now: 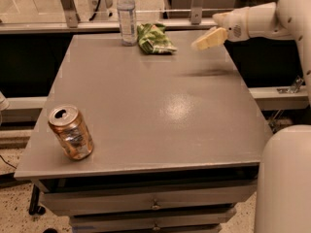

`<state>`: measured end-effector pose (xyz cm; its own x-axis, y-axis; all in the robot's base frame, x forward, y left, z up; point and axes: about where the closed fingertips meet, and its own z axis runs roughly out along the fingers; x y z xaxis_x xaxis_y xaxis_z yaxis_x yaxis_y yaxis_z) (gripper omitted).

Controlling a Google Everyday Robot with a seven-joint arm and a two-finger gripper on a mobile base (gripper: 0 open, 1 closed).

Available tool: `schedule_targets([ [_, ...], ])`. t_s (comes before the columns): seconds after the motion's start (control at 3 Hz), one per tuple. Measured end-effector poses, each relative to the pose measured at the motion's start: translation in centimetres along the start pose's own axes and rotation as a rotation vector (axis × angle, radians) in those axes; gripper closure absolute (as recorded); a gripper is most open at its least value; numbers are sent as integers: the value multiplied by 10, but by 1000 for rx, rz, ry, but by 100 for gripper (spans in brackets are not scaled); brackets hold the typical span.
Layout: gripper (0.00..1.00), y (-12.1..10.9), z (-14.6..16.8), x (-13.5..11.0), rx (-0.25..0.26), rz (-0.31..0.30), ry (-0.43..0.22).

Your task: Move green jalapeno chip bag near blue plastic bottle

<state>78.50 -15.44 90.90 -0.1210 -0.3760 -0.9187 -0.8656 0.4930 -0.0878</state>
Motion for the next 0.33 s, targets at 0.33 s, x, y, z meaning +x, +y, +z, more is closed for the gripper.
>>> schedule_targets([
  [0.33, 0, -5, -14, 3, 15, -8, -4],
])
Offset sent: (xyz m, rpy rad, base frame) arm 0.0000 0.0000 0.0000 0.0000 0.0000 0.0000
